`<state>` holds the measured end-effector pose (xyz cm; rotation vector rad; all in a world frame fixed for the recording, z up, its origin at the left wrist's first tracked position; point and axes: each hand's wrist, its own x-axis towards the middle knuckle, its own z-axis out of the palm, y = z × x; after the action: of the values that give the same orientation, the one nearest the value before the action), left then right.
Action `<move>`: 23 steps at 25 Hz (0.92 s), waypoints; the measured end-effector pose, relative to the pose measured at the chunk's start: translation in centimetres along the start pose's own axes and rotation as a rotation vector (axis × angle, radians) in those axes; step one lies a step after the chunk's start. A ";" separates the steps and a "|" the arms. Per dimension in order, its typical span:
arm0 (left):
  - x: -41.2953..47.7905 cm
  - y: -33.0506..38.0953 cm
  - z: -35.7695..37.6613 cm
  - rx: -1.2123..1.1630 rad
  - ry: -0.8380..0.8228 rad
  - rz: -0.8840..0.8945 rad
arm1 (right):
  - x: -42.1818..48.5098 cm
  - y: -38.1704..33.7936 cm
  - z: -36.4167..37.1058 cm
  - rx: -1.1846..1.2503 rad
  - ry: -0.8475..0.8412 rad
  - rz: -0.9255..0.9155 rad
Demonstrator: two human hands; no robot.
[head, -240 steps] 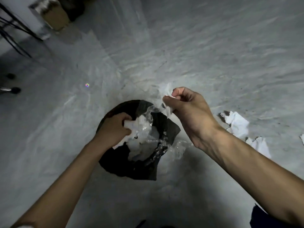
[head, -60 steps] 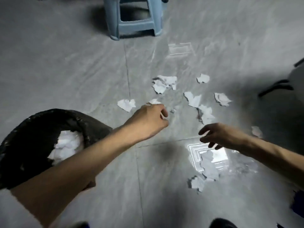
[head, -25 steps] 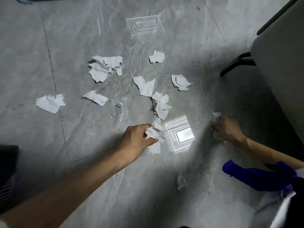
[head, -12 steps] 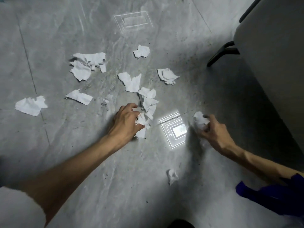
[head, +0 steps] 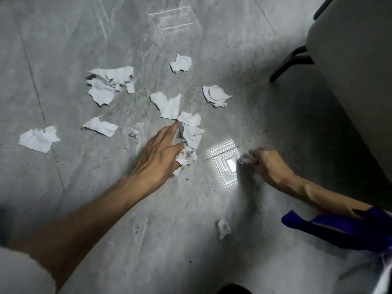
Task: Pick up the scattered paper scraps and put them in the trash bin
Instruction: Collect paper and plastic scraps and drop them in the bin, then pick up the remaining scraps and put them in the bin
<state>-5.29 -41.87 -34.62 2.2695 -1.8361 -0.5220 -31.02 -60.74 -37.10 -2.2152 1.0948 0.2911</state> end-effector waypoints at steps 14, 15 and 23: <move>0.3 1.2 3.9 -0.266 -0.094 -0.183 | -10.0 -5.1 7.6 0.072 -0.606 -0.035; 0.0 1.4 3.1 -0.334 -0.069 -0.233 | -9.7 -5.5 7.8 -0.022 -0.613 -0.068; -3.5 -1.6 -10.3 -0.628 0.161 -0.443 | -5.0 -14.3 2.6 0.341 -0.148 0.016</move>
<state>-0.53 -39.00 -25.13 2.1609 -0.9038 -0.8131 -22.86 -49.52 -30.44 -1.8538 1.0004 0.2506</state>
